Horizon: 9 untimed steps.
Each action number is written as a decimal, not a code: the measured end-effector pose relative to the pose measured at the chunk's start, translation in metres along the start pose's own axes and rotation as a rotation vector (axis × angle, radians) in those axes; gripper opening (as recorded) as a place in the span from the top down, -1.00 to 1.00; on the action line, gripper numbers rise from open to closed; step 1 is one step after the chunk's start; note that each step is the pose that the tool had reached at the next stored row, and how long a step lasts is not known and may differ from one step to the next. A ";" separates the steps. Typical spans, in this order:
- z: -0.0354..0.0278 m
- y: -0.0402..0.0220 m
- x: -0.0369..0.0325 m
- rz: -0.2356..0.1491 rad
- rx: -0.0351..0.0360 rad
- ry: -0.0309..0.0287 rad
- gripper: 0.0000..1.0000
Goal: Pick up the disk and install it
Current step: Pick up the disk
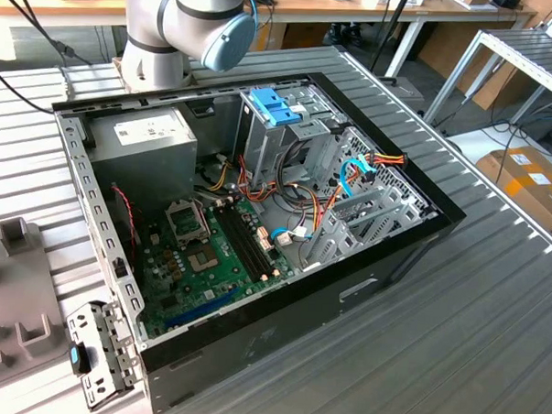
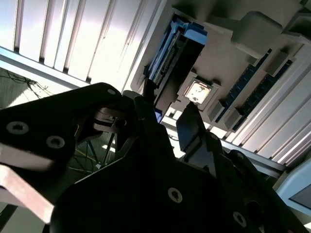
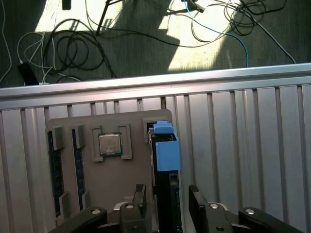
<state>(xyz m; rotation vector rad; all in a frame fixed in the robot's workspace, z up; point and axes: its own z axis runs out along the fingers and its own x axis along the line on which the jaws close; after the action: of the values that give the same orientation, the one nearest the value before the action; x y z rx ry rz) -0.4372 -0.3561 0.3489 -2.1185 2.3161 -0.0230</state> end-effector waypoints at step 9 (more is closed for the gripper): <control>0.0110 0.0003 -0.0001 0.000 -0.0002 -0.0018 0.04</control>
<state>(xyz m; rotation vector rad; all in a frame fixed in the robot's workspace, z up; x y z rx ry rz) -0.4373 -0.3561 0.3378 -2.1179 2.3151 -0.0209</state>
